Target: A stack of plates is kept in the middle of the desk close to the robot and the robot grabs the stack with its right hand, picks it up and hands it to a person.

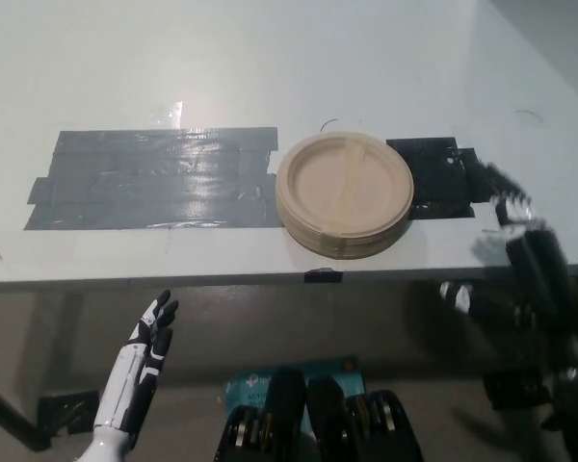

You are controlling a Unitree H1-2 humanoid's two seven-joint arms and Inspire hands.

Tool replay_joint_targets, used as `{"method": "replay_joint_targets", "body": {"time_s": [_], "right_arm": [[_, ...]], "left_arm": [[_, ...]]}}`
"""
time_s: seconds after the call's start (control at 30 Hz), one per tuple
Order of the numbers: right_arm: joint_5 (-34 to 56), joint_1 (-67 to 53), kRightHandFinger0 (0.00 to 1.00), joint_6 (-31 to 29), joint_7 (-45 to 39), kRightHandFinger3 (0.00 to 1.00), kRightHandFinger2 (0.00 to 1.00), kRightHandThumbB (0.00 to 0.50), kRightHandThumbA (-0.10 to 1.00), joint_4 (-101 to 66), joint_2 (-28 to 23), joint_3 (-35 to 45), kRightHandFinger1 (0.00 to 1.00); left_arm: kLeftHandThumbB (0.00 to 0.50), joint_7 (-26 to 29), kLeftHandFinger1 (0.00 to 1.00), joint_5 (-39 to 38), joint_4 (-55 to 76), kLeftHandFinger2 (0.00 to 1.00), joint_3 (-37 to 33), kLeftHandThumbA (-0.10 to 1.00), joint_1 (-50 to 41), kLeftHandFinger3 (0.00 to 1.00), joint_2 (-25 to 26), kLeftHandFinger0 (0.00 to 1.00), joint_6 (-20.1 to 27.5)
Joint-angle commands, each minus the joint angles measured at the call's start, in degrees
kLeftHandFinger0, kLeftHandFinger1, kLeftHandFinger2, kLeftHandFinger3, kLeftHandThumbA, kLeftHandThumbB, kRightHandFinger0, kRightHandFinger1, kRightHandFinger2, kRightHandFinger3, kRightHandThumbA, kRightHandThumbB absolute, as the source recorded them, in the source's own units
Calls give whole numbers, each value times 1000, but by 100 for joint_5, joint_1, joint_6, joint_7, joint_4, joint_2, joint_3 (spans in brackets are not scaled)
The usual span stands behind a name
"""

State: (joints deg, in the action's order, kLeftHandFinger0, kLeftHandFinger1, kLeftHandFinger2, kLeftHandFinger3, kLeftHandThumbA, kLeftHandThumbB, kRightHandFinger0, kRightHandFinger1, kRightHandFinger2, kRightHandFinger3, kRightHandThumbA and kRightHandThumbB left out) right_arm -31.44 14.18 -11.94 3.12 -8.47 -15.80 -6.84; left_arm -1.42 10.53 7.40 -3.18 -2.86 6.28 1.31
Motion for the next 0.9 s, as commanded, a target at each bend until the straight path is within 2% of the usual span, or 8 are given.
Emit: {"method": "replay_joint_targets", "body": {"time_s": [0.0, 0.2, 0.37, 0.47, 0.6, 0.87], "right_arm": [[-423, 648, 1000, 238, -489, 1000, 1000, 402, 1000, 130, -346, -136, 1000], [-955, 1377, 1000, 168, -585, 1000, 1000, 454, 998, 840, -606, -548, 1000], [-1284, 1771, 1000, 145, -532, 1000, 1000, 476, 925, 1386, -651, -885, 1000], [-1480, 1954, 1000, 176, -693, 1000, 1000, 499, 956, 1608, -703, -1122, 1000], [-1662, 2072, 1000, 237, -829, 1000, 1000, 500, 997, 1685, -744, -1322, 1000], [-1810, 2213, 1000, 156, -733, 1000, 1000, 500, 1000, 2021, -725, -1533, 1000]], "left_arm": [[44, 25, 1000, 109, 141, 1000, -20, 1000, 70, 1000, 55, 1000, 177], [39, 6, 1000, 66, 109, 1000, -8, 1000, 152, 1000, 48, 1000, 164], [4, -22, 1000, 20, 162, 1000, -3, 1000, 139, 1000, 44, 1000, 119], [0, -24, 1000, 4, 150, 1000, 10, 1000, 169, 1000, 46, 1000, 103], [6, -28, 1000, -4, 185, 1000, 23, 1000, 170, 1000, 49, 1000, 56], [6, -23, 1000, 9, 171, 1000, 13, 1000, 188, 1000, 47, 1000, 80]]}}
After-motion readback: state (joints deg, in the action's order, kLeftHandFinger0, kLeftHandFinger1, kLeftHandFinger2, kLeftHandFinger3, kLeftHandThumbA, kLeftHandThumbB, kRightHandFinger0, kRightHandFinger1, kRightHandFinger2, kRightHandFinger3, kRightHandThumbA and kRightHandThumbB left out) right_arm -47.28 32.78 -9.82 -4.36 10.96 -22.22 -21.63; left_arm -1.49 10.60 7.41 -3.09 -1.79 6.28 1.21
